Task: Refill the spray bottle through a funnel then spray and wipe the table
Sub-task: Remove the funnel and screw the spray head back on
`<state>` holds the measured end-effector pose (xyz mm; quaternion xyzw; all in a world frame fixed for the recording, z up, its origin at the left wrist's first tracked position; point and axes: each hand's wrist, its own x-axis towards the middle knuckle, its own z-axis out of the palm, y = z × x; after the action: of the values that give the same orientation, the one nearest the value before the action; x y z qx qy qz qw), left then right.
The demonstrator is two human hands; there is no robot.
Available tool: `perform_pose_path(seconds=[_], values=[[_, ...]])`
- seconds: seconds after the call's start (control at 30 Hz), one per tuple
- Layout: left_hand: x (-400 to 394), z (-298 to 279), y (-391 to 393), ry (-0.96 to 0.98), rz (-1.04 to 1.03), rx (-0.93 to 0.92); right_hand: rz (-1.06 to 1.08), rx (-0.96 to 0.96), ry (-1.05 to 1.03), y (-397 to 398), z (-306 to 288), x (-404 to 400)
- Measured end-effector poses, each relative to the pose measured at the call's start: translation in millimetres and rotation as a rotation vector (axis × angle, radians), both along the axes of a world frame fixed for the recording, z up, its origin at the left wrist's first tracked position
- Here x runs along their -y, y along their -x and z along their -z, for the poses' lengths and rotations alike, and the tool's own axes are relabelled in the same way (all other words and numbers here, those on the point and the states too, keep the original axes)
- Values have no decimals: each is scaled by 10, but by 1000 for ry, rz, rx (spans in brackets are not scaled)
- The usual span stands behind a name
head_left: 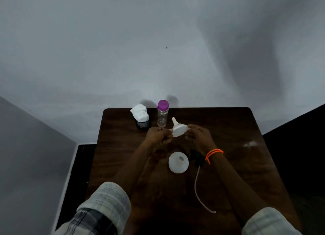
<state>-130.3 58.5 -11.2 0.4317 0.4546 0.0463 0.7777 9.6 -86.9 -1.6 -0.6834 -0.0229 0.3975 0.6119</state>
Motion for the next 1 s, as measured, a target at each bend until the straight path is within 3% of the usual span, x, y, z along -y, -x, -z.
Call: perform_pose_path(seconds=[0.13,0.33,0.77,1.0], values=[[-40,199,-190,-110,82,-103,31,-101,-32,-141,232,-210],[22,507,-503,-374,150,-129,40,-38,46,-378,595,-472],[-150,1058,-845,-477,305,-209,-275,436,352,-658,1162,-723],[-103,1061,-747,-492,265,-213,-279,519,407,-556,1174,-675]])
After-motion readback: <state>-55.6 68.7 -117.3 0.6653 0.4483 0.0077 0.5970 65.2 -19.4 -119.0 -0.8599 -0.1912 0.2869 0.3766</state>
